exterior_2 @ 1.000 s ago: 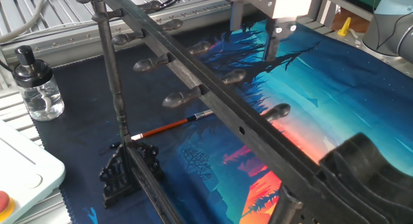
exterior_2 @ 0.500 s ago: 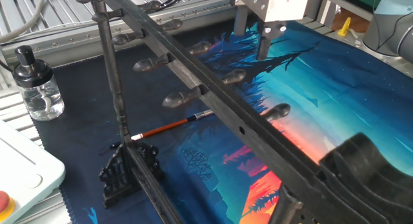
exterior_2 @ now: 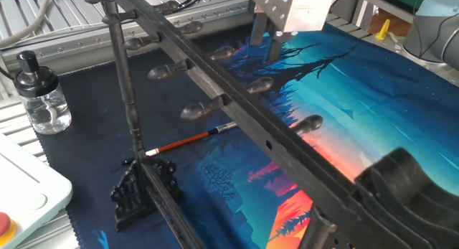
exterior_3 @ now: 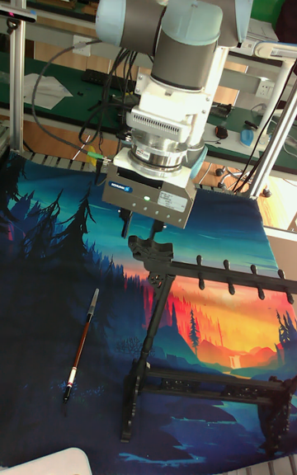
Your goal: Place the brush on the pen rack
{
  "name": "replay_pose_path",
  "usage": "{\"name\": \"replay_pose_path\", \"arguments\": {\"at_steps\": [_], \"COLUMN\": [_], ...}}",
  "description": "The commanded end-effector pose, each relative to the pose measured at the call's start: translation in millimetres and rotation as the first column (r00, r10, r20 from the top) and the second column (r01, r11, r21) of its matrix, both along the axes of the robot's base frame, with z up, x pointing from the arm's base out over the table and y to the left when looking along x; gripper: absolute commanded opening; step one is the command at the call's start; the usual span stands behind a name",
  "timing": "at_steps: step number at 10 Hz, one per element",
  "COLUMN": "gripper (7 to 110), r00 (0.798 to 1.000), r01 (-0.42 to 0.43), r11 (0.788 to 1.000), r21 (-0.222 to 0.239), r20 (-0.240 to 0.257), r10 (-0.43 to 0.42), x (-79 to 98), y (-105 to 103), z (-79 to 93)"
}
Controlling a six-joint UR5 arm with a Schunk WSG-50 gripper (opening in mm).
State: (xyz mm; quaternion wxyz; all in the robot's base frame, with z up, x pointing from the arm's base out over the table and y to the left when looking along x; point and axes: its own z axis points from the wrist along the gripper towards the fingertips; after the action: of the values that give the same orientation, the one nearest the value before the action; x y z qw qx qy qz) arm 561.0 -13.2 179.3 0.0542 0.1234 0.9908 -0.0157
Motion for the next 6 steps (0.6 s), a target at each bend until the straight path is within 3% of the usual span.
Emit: {"name": "replay_pose_path", "arguments": {"at_steps": [1,6], "gripper": [7,7], "r00": [0.999,0.996], "r01": [-0.017,0.007], "r11": [1.0,0.999], "r21": [-0.016,0.037], "r20": [0.029,0.087], "r10": [0.017,-0.01], "x": [0.3,9.8], "y": [-5,21], "z": [-10.9,-19.9]}}
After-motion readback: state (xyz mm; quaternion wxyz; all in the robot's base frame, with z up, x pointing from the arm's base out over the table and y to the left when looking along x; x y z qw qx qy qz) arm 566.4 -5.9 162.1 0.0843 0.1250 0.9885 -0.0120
